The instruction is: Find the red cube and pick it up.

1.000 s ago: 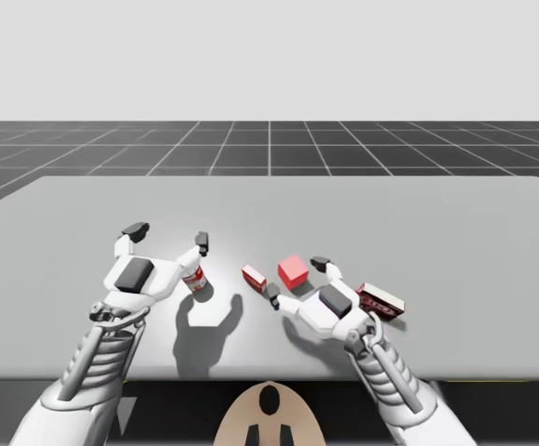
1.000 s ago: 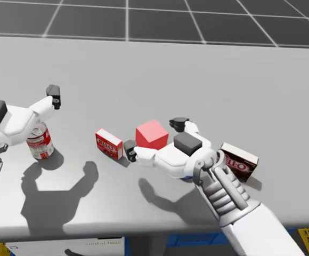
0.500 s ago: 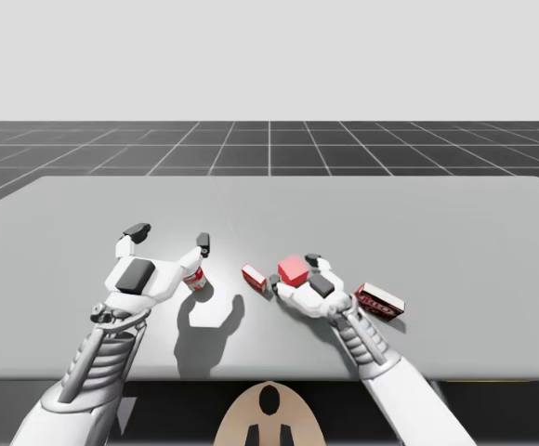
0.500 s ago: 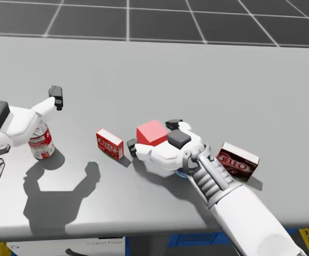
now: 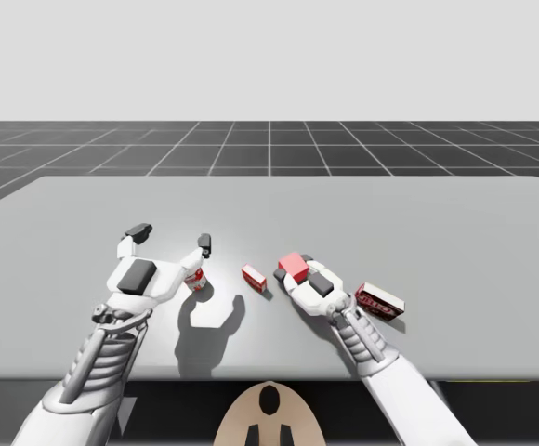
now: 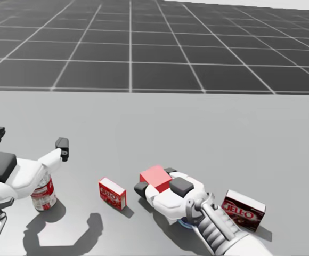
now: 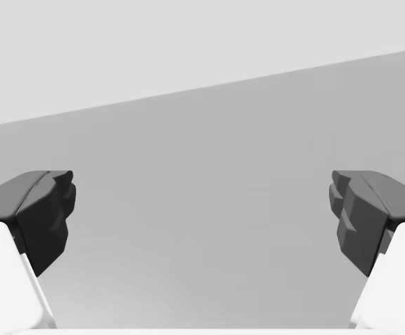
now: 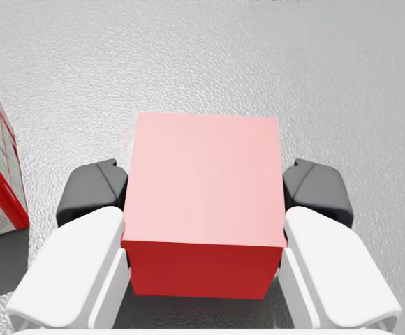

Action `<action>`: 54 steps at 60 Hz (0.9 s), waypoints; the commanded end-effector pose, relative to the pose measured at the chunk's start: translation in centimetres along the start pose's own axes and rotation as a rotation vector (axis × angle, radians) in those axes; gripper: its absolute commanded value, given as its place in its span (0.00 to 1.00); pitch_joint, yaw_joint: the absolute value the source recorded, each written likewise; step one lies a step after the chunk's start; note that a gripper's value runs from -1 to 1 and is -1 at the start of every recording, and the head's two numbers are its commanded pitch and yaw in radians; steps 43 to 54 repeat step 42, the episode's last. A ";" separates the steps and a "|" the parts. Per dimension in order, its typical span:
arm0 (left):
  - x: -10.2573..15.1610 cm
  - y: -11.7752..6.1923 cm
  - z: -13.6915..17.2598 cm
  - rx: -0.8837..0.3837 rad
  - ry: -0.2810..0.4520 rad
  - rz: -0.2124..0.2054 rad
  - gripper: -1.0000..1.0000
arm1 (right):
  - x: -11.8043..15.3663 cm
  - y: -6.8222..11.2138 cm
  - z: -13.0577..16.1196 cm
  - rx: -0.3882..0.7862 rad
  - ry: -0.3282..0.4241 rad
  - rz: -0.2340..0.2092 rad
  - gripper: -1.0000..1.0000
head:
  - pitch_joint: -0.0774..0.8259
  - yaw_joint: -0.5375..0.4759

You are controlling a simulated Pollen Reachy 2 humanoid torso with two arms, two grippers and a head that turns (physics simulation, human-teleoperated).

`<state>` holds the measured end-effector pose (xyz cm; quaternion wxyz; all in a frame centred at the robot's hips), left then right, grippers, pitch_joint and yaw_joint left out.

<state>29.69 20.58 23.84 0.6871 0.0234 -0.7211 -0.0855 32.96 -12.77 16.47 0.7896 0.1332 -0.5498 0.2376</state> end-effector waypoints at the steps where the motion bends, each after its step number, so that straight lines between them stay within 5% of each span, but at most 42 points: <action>1: -0.1 -0.3 0.1 -0.003 0.003 0.009 0.00 | -0.9 1.0 -0.1 0.021 0.021 -0.035 1.00 | 0.49 0.43; 11: -0.1 -0.3 0.1 -0.004 0.004 0.011 0.00 | -0.5 1.1 0.3 0.032 -0.003 -0.047 1.00 | 0.41 0.43; 16: -0.1 -0.3 0.1 -0.005 0.002 0.013 0.00 | 1.2 0.9 1.4 0.024 -0.074 -0.040 1.00 | 0.40 0.43; 41: 0.2 -0.2 0.1 -0.003 -0.020 0.019 0.00 | 16.4 -1.2 12.5 -0.150 -0.534 0.060 1.00 | 0.36 0.43; 54: 0.2 -0.2 0.1 -0.003 -0.020 0.019 0.00 | 16.7 -1.2 12.8 -0.153 -0.545 0.062 1.00 | 0.36 0.43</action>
